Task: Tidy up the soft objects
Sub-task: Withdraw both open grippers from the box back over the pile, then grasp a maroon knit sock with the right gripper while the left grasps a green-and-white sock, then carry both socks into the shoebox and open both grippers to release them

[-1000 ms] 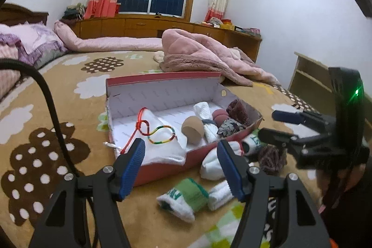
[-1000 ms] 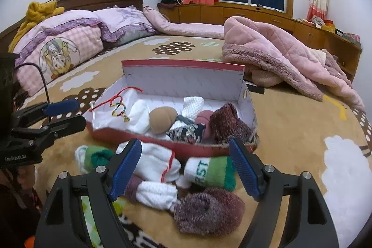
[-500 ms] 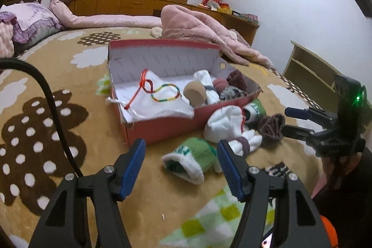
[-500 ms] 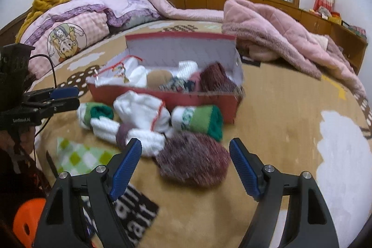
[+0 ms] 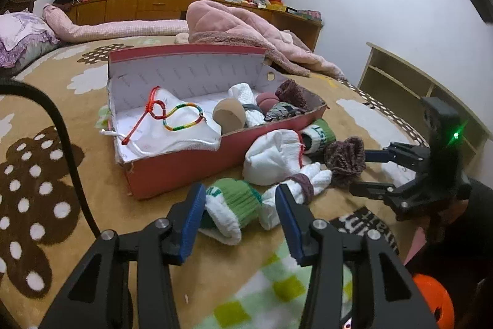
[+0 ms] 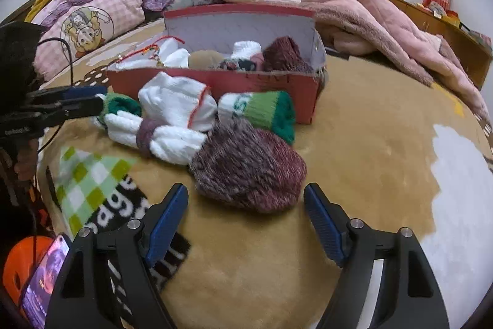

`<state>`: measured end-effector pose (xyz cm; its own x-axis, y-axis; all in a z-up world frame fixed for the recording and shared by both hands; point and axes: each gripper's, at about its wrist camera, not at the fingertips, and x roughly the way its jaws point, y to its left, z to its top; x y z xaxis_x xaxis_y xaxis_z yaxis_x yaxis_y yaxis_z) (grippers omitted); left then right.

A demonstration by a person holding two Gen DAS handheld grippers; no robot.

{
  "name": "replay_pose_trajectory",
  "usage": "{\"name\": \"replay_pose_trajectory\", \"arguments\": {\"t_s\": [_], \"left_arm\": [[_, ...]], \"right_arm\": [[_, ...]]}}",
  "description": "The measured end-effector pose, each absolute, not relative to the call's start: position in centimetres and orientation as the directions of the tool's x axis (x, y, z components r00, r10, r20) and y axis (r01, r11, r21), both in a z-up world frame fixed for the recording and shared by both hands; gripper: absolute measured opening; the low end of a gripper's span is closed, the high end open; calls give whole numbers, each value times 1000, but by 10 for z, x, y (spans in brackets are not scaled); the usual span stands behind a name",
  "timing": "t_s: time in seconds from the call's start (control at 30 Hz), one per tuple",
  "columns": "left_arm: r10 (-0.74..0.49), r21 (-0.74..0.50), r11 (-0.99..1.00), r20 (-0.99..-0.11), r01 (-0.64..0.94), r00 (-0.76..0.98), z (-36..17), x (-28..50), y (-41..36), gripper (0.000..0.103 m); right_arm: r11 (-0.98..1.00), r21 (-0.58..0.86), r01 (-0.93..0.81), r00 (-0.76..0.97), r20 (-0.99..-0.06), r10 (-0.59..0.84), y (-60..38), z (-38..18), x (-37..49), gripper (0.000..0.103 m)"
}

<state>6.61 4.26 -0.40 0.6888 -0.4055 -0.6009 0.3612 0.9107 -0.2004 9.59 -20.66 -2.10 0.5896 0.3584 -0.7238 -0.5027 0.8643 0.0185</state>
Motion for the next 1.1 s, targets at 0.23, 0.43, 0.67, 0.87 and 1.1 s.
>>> {"name": "replay_pose_trajectory", "arguments": {"t_s": [0.23,0.43,0.67,0.87,1.1], "left_arm": [[-362,-165,926,-649,341,669,-12,75,41,27],[-367,-185,926,-647,329,668,-11,74,46,21],[-373,-200,926,-614,320,696,3,68,46,13],[-403,-251,915,-556,315,727,24,62,55,12],[-400,-268,915,-501,302,768,45,57,60,12]], "right_arm": [[883,20,-469,647,-672,359,-204,-11,100,79],[872,113,-476,586,-700,410,-208,-14,108,34],[866,96,-491,581,-704,408,-204,-12,104,27],[863,123,-490,612,-656,441,-210,3,99,26],[862,136,-488,639,-616,460,-212,20,98,26]]}}
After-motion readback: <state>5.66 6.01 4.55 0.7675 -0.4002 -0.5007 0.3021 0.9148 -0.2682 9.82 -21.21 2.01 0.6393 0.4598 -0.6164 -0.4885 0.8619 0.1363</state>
